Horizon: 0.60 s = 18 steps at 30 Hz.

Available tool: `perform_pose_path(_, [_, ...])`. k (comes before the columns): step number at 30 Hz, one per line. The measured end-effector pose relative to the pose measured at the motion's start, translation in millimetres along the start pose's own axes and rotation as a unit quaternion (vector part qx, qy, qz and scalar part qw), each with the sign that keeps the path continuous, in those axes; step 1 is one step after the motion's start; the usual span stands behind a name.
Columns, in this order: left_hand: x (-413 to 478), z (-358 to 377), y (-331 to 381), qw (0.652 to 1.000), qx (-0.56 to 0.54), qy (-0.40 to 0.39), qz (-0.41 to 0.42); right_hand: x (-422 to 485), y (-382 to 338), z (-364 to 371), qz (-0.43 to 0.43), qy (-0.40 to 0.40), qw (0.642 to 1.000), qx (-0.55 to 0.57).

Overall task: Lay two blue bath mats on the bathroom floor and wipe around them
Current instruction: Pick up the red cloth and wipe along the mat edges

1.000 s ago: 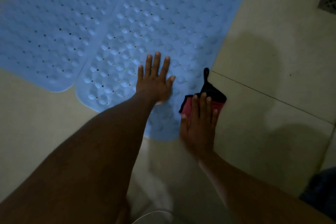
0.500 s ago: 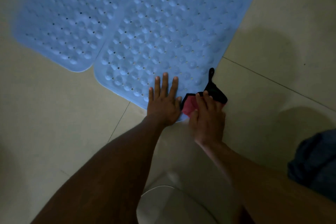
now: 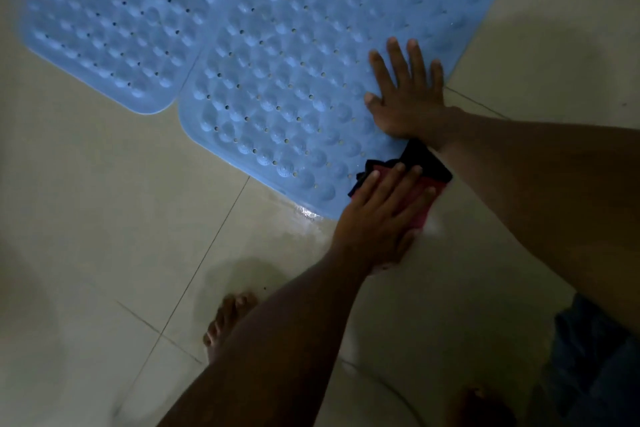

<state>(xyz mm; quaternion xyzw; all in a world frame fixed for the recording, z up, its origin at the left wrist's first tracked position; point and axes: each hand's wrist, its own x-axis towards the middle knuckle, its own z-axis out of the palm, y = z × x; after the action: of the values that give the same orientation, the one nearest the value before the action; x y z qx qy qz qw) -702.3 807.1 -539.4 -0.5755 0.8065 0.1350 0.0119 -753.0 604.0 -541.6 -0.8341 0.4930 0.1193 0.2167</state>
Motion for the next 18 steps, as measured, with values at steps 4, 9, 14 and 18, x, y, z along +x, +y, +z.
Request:
perform_pose_path(4, [-20, -5, -12, 1.0, 0.014, -0.022, 0.01, -2, -4, 0, 0.004, 0.023, 1.0, -0.013])
perform_pose_path(9, [-72, -2, -17, 0.999, 0.008, -0.017, -0.031, 2, -7, -4, 0.028, -0.016, 0.999, -0.015])
perform_pose_path(14, [-124, 1, -12, 0.986, -0.011, 0.002, -0.166, 1, -7, -4, 0.031, -0.02, 0.999, -0.009])
perform_pose_path(18, [-139, 5, -16, 0.96, -0.017, 0.003, -0.279, -4, -8, 2, 0.026, 0.04, 0.999, -0.012])
